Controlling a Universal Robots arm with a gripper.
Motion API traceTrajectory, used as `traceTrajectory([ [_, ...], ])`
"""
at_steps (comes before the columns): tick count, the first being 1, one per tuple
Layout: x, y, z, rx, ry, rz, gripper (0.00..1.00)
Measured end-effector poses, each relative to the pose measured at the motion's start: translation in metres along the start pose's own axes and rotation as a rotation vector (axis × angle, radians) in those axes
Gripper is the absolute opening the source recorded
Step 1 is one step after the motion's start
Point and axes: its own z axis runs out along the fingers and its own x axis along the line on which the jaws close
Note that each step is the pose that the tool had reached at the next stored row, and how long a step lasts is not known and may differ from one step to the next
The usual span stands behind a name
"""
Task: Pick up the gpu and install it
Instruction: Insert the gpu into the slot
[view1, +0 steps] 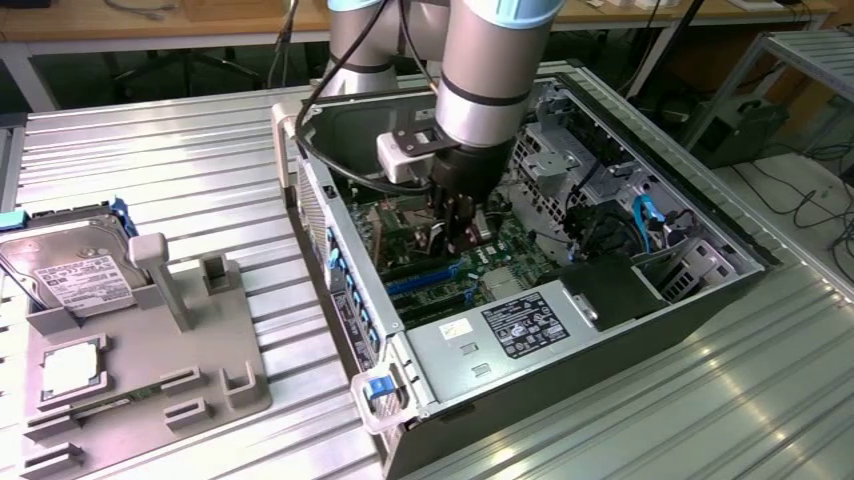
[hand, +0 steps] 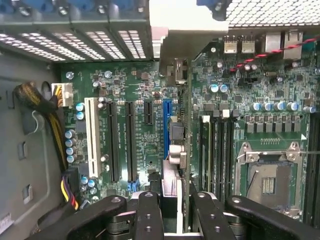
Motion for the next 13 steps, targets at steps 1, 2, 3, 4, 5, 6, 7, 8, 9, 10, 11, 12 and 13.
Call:
traceTrajectory([
  [1,0.001,0.0000,0.0003,0.0000,0.0000,0.000,0.28],
  [2,0.003,-0.0001,0.0008,0.0001,-0.0001,0.000,0.28],
  [3,0.003,0.0005,0.0013,0.0001,-0.0002,0.000,0.28],
  [4,0.003,0.0009,0.0020,0.0001,-0.0002,0.000,0.28],
  [5,0.003,0.0012,0.0037,0.0001,-0.0001,0.000,0.28],
  [6,0.003,0.0014,0.0056,0.0001,-0.0002,0.000,0.28],
  [7,0.003,0.0021,0.0082,0.0001,-0.0005,0.000,0.28],
  [8,0.003,0.0026,0.0097,0.0001,-0.0012,0.000,0.28],
  [9,0.004,0.0026,0.0112,0.0000,-0.0016,0.000,0.28],
  [10,0.006,0.0026,0.0121,0.0001,-0.0023,0.000,0.28],
  [11,0.006,0.0043,0.0136,0.0000,-0.0032,0.000,0.28],
  [12,0.006,0.0061,0.0153,0.0000,-0.0031,0.000,0.28],
  [13,0.006,0.0068,0.0178,0.0000,-0.0031,0.000,0.28],
])
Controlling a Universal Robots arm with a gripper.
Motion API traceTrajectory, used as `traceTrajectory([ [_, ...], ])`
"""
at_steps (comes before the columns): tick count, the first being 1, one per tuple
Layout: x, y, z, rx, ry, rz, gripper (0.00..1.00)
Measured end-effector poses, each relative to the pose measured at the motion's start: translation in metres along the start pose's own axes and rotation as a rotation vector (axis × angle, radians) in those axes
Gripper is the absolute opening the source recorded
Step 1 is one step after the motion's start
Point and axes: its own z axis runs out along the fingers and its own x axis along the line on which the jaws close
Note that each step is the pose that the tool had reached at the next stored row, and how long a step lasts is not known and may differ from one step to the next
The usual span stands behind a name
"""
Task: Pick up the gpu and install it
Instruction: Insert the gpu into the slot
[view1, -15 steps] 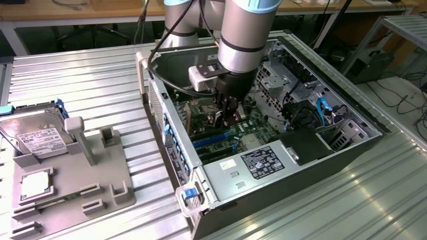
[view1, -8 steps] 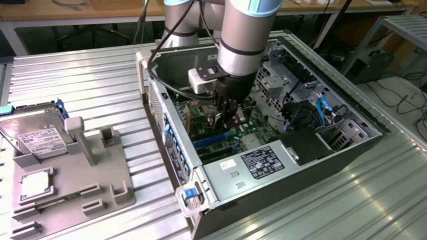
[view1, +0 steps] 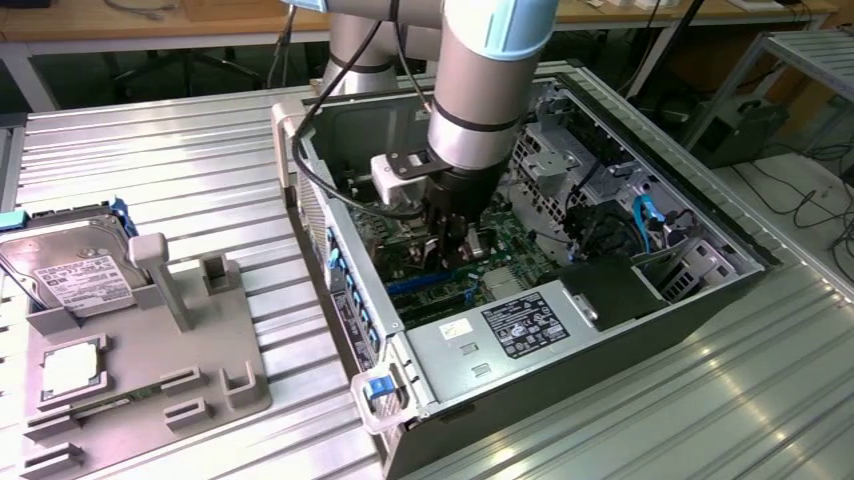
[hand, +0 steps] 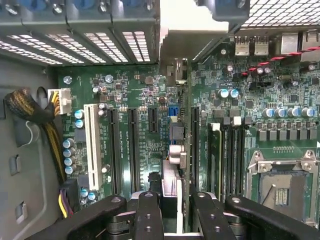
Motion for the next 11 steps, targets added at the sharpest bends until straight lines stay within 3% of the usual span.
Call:
traceTrajectory([
  [11,0.0030,0.0085,0.0111,0.0000,0.0000,0.000,0.28],
])
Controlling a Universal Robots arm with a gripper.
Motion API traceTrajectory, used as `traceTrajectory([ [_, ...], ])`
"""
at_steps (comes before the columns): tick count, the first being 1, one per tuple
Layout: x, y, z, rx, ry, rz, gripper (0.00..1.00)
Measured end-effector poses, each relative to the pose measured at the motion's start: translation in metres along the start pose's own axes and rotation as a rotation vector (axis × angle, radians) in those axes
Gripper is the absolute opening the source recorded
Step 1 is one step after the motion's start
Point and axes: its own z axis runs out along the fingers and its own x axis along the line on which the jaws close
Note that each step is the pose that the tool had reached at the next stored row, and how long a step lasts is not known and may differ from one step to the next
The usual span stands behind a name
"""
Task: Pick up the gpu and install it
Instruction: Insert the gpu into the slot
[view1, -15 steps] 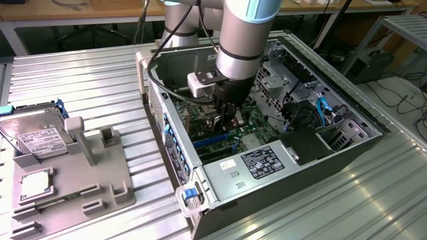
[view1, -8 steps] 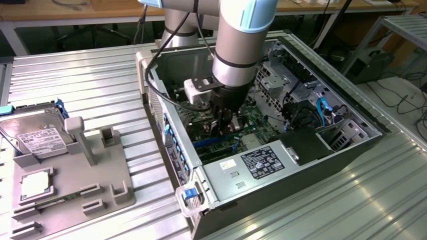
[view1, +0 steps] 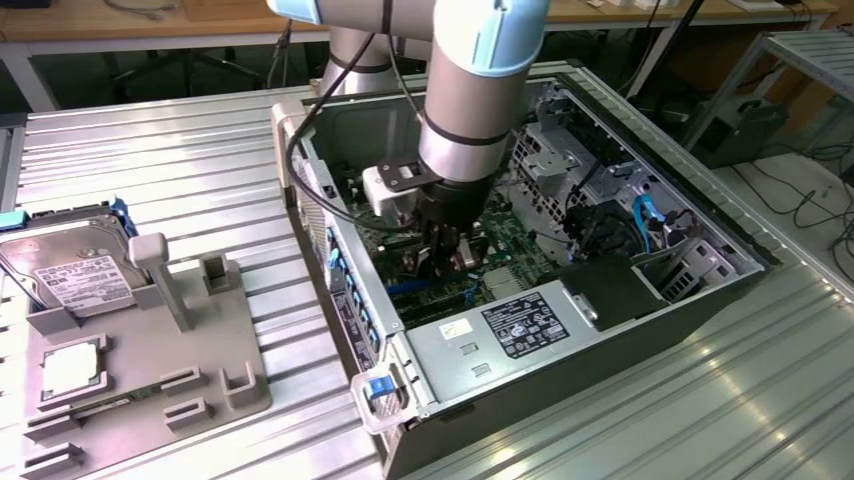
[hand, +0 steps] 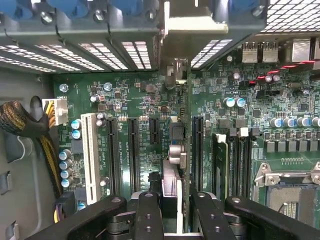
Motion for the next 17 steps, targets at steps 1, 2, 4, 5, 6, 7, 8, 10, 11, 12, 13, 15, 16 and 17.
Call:
traceTrajectory([
  [1,0.0004,0.0001,0.0005,0.0000,-0.0001,0.000,0.28],
  [2,0.0005,0.0001,0.0009,0.0000,-0.0001,0.000,0.28],
  [4,0.0005,0.0010,0.0012,0.0000,0.0002,0.000,0.28],
  [5,0.0005,0.0018,0.0013,0.0000,0.0001,0.000,0.28],
  [6,0.0006,0.0022,0.0013,0.0000,0.0001,0.000,0.28],
  [7,0.0006,0.0026,0.0015,0.0000,0.0001,0.000,0.28],
  [8,0.0006,0.0030,0.0016,0.0000,0.0001,0.000,0.28],
  [10,0.0006,0.0041,0.0017,0.0000,0.0001,0.000,0.28],
  [11,0.0007,0.0043,0.0020,0.0000,0.0001,0.000,0.28],
  [12,0.0007,0.0043,0.0022,0.0000,0.0001,0.000,0.28],
  [13,0.0007,0.0044,0.0023,-0.0001,0.0002,0.000,0.28],
  [15,0.0006,0.0044,0.0024,0.0000,0.0001,0.000,0.28],
  [16,0.0006,0.0044,0.0023,-0.0001,0.0002,0.000,0.28],
  [17,0.0006,0.0044,0.0023,0.0000,0.0001,0.000,0.28],
])
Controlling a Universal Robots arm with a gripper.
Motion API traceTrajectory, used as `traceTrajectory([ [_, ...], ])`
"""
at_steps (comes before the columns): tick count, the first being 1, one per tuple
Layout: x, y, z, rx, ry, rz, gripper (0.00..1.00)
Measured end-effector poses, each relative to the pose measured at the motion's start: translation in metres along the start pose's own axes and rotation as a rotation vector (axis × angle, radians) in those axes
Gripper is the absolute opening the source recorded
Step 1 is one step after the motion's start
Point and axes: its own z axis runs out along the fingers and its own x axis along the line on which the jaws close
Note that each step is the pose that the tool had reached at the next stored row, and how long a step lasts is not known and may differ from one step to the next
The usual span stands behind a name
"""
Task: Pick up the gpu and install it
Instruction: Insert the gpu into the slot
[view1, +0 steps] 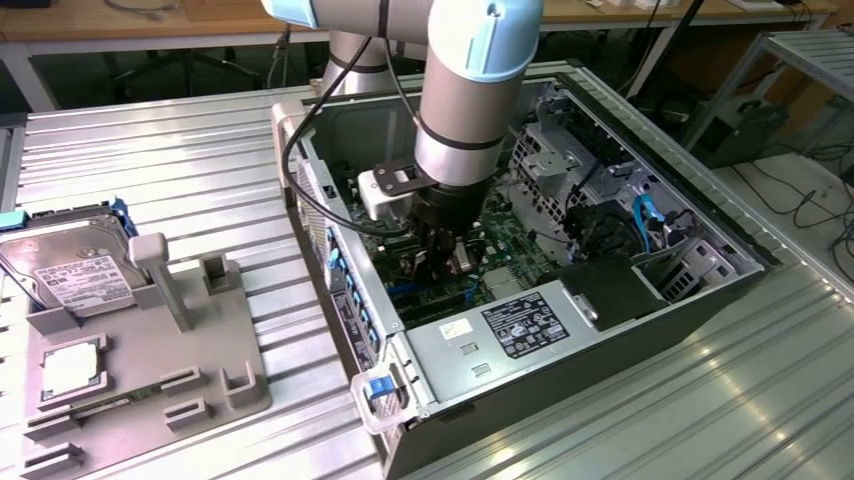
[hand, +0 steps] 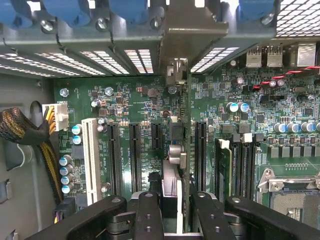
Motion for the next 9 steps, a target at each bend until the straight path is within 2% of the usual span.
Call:
traceTrajectory([
  [9,-0.0019,0.0012,0.0010,0.0001,-0.0001,0.000,0.28],
])
